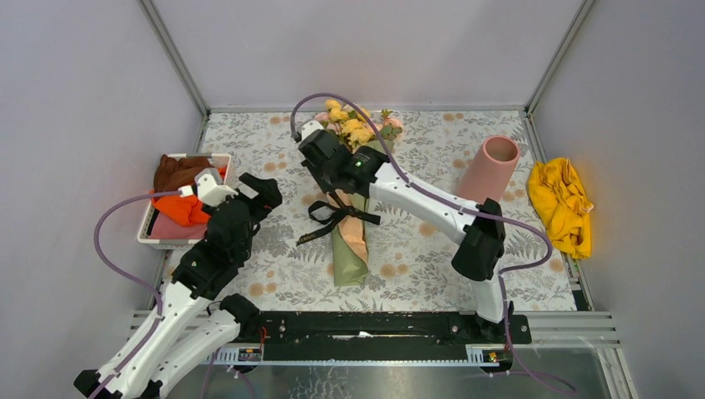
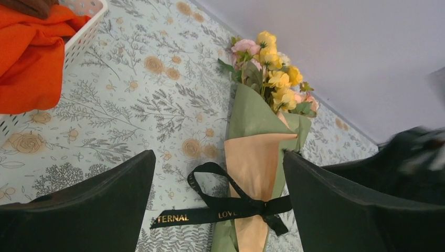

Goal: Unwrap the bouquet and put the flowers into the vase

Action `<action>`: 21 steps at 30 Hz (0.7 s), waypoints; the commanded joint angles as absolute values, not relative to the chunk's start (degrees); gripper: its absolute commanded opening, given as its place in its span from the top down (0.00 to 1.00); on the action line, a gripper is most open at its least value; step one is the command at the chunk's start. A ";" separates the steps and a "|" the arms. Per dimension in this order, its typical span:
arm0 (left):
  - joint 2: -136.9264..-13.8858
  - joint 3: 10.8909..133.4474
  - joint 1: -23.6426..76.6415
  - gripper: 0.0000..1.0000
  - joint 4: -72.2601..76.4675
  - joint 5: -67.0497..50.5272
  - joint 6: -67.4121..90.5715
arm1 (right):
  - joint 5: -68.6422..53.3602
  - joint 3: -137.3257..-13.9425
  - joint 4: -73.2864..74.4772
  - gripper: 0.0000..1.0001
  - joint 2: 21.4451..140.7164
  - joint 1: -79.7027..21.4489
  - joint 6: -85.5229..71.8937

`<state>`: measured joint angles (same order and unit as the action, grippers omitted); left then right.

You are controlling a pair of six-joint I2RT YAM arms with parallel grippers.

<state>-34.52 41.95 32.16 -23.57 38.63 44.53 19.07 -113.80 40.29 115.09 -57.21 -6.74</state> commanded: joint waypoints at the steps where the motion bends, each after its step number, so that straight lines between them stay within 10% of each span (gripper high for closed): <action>1: -36.18 40.19 32.15 0.01 -20.83 37.45 45.68 | 20.54 -120.17 38.69 1.00 109.46 -57.18 -7.49; 21: -44.15 32.90 32.16 0.01 -9.81 23.75 43.15 | 21.41 -127.29 29.08 1.00 97.38 -57.13 -3.68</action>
<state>-41.36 34.41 32.16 -17.02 28.75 45.19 19.33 -124.20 33.04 99.11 -57.21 -5.80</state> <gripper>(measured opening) 0.986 0.014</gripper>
